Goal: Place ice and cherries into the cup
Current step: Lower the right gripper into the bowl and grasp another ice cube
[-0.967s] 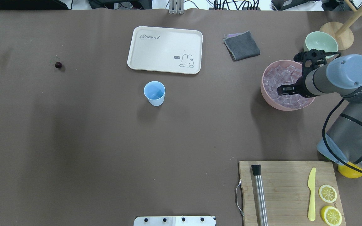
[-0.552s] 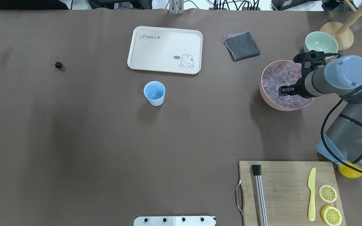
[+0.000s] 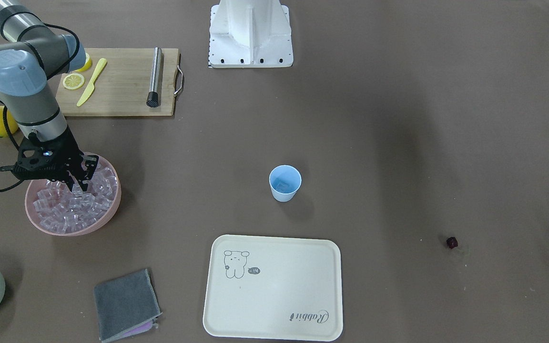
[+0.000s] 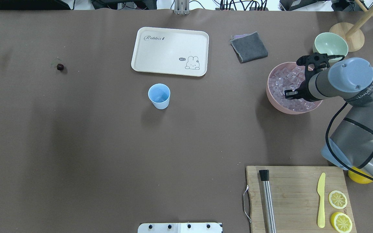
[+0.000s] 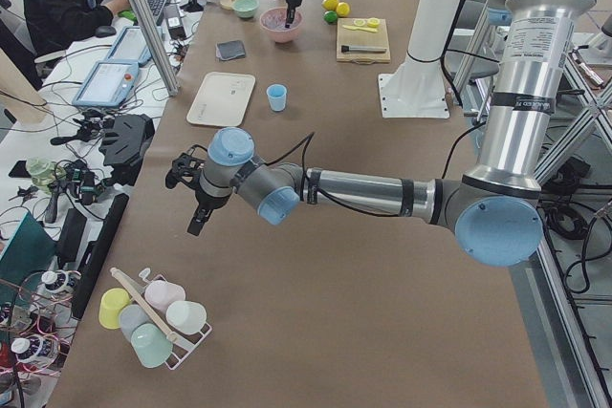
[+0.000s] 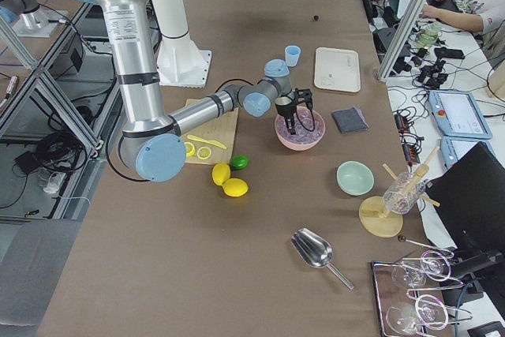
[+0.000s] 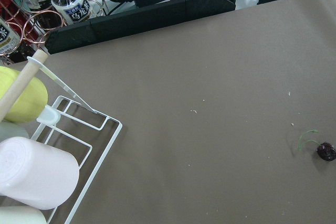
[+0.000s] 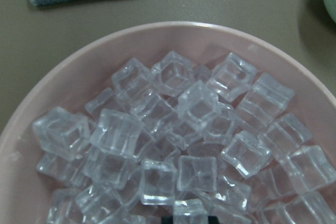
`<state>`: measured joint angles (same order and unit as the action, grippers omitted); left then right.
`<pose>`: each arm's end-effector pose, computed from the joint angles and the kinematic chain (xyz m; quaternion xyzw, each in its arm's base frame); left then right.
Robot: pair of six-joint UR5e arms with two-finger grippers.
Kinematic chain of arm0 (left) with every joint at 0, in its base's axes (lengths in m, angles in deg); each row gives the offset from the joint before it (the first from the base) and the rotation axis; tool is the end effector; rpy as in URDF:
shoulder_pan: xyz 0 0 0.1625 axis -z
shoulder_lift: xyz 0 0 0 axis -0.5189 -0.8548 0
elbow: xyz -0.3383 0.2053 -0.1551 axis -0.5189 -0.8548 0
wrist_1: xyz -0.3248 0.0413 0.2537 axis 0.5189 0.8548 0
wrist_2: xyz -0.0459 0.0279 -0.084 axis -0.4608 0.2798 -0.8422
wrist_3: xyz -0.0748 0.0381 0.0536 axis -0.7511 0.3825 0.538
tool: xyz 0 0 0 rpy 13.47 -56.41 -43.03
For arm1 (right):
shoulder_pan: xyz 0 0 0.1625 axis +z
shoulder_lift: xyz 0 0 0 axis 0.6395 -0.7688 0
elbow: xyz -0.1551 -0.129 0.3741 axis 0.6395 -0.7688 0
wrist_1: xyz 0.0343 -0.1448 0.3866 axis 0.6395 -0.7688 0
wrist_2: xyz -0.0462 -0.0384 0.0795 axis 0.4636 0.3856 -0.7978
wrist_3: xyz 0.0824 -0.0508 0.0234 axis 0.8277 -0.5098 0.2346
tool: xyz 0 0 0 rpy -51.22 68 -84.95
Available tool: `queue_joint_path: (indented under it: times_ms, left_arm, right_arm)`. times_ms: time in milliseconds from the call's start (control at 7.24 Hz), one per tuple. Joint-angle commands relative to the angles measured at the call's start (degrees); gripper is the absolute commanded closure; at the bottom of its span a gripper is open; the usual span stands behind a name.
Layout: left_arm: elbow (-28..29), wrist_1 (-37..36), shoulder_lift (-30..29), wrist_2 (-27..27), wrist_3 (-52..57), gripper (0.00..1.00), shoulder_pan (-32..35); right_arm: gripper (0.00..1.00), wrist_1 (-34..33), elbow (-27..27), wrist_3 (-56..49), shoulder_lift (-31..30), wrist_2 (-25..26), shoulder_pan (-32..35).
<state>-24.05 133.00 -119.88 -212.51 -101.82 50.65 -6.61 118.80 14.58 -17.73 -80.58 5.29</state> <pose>0.0081 -0.5866 0.5525 0.2466 0.3574 0.0248 0.9005 -0.3346 -0.4909 0.4474 0.1507 -0.3367 0.0175 0.9293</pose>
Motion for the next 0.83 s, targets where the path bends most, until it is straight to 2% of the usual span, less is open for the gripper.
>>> queue_joint_path:
  times_ms: [0,276,690]
  left_arm:
    - [0.15,-0.07,-0.05,0.08,-0.06,0.02,0.00]
    - [-0.11,-0.07,-0.05,-0.01,-0.06,0.02,0.00]
    - [-0.02,-0.07,-0.31,-0.19,-0.06,0.02,0.00]
  right_arm:
    - [1.00,-0.01,0.53,-0.13,0.21,0.02,0.74]
    - [1.00,-0.01,2.03,-0.13,-0.05,-1.11,3.46]
    - [1.00,-0.01,5.18,-0.13,0.12,-7.08,8.73]
